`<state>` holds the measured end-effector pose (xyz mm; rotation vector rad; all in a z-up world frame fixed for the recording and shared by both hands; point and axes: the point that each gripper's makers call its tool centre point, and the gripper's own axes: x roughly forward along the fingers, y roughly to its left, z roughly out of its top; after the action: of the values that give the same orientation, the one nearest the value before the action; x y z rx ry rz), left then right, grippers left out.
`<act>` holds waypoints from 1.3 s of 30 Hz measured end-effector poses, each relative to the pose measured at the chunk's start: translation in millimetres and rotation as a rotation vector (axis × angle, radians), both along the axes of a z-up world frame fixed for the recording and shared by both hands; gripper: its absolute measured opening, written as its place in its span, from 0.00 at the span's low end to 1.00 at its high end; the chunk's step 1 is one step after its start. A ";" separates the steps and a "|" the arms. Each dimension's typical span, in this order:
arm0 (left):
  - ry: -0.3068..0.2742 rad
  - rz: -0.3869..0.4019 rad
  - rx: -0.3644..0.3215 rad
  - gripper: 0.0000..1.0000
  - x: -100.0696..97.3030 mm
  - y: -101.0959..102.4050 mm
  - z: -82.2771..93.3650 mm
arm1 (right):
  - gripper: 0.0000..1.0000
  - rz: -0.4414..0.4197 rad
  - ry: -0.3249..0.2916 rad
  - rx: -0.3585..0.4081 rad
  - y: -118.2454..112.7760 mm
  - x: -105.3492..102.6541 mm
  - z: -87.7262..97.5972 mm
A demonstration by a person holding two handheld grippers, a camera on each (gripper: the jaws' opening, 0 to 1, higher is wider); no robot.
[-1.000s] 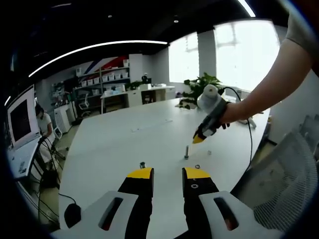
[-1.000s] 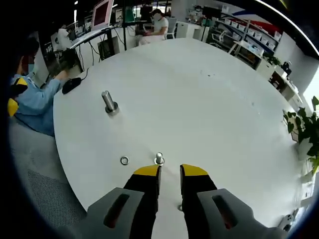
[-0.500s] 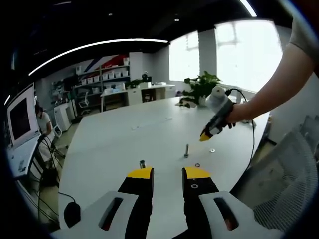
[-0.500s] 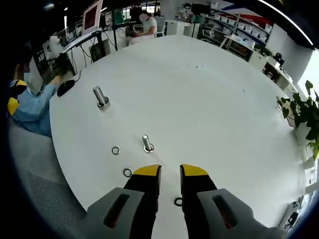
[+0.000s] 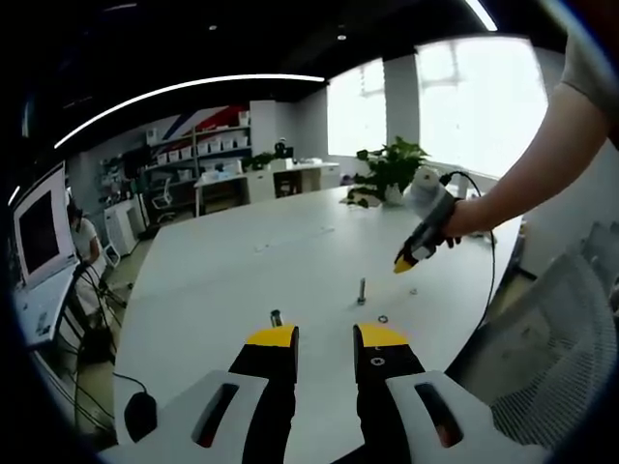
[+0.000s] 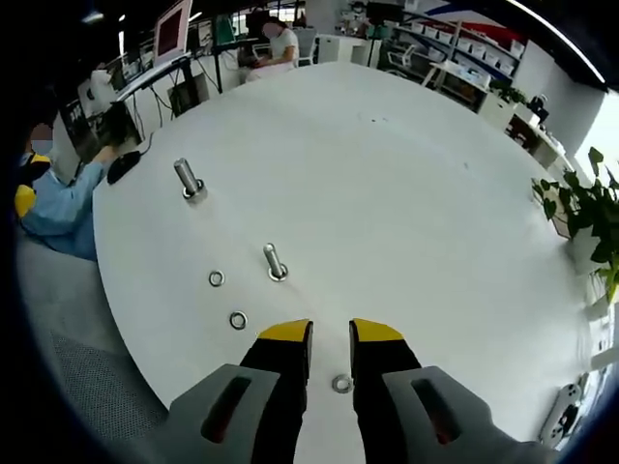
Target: Place the washer onto the threaded stud by aligning its center hole with the stud, sliding it down to the base, and recovering from edge contact or off-axis alignment until the washer reaches the visible bottom stop.
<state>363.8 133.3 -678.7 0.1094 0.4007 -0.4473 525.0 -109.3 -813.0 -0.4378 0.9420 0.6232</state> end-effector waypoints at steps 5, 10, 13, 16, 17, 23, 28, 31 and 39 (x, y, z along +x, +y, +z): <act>0.002 -0.002 0.000 0.21 -0.2 -0.5 -0.1 | 0.17 -0.009 0.014 -0.016 -9.8 -4.6 -4.8; 0.001 -0.002 0.001 0.21 -0.2 -0.4 -0.4 | 0.17 -0.019 0.027 -0.028 -19.7 -8.9 -10.4; 0.004 -0.001 -0.002 0.21 -0.1 -0.3 -0.7 | 0.17 -0.021 0.034 -0.030 -21.6 -11.0 -12.6; 0.007 -0.005 0.001 0.21 -0.2 -1.0 -1.7 | 0.17 -0.023 0.042 -0.033 -23.4 -12.0 -15.6; 0.008 -0.006 0.002 0.21 -0.1 -1.1 -1.9 | 0.17 -0.023 0.044 -0.033 -23.7 -12.3 -16.3; 0.006 0.000 0.003 0.21 0.3 0.0 -1.7 | 0.17 -0.022 0.056 -0.039 -26.1 -16.0 -21.9; 0.005 0.004 -0.001 0.21 0.6 0.9 -1.2 | 0.17 -0.026 0.071 -0.044 -29.3 -19.7 -27.1; 0.003 0.002 -0.005 0.21 0.5 -0.3 0.0 | 0.18 -0.026 0.075 -0.048 -31.7 -21.0 -30.4; 0.005 0.004 -0.001 0.21 0.5 0.2 -0.8 | 0.18 -0.035 0.089 -0.047 -36.7 -24.0 -38.2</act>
<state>364.3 133.5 -679.5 0.1069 0.4060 -0.4438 501.0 -146.0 -851.2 -0.4371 1.0481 0.5935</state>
